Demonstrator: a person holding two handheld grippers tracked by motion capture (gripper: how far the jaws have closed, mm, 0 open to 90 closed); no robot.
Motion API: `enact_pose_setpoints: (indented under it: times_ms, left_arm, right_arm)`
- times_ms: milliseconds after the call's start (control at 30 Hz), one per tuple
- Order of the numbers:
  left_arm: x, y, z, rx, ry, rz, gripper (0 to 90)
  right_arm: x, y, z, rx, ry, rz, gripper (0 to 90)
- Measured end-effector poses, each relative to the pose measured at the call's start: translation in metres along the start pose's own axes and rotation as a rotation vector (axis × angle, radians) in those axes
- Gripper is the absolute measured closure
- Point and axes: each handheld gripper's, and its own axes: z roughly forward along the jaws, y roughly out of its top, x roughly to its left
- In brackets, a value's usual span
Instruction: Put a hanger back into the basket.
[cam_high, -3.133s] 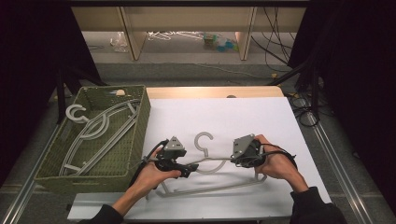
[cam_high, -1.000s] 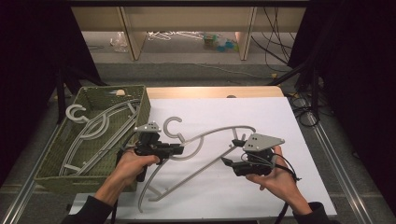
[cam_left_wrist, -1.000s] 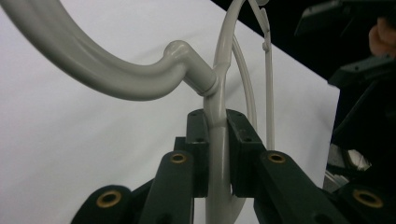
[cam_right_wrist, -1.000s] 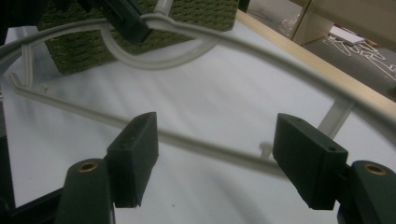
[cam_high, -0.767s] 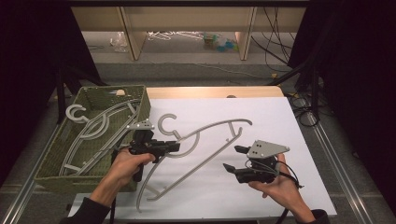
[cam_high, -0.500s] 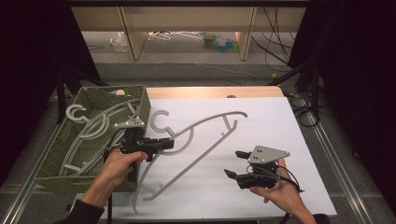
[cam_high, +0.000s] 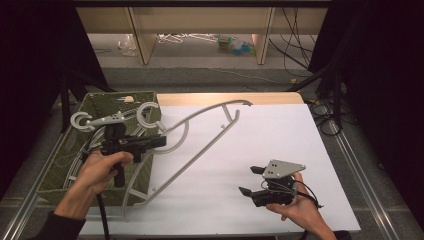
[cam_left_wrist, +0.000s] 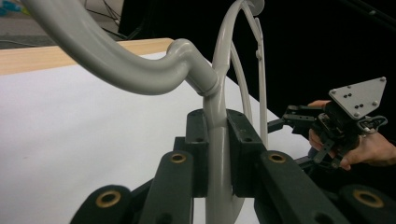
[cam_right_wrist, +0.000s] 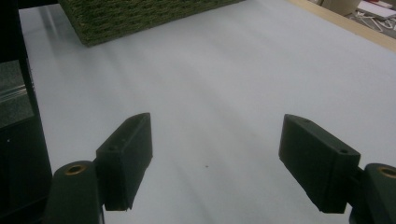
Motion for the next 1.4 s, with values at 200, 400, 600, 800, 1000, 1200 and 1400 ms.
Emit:
enact_pose_setpoints:
  times_ms: [200,400,600,800,1000,1200,1400]
  left_arm:
    - [0.014,0.009,-0.021,-0.005,0.071,0.000,79.9]
    - [0.029,0.015,-0.042,-0.027,0.140,-0.007,79.9]
    - [0.046,0.021,-0.060,-0.058,0.178,-0.035,79.9]
    - [0.057,0.028,-0.069,-0.069,0.205,-0.034,79.9]
    - [0.069,0.037,-0.074,-0.053,0.239,-0.022,79.9]
    - [0.084,0.042,-0.078,-0.043,0.271,-0.029,79.9]
    - [0.103,0.043,-0.090,-0.050,0.303,-0.040,79.8]
  right_arm:
    - [-0.002,-0.001,0.000,0.004,-0.002,0.005,26.8]
    - [-0.002,-0.002,0.001,0.014,0.003,0.001,27.0]
    - [-0.002,-0.002,0.002,0.011,0.006,0.005,27.0]
    - [-0.003,-0.002,0.001,0.010,0.008,0.004,27.0]
    - [-0.002,-0.002,0.002,0.010,0.013,0.002,27.0]
    - [-0.003,-0.003,0.002,0.015,0.019,0.004,27.0]
    - [-0.003,-0.003,0.001,0.015,0.017,0.008,27.0]
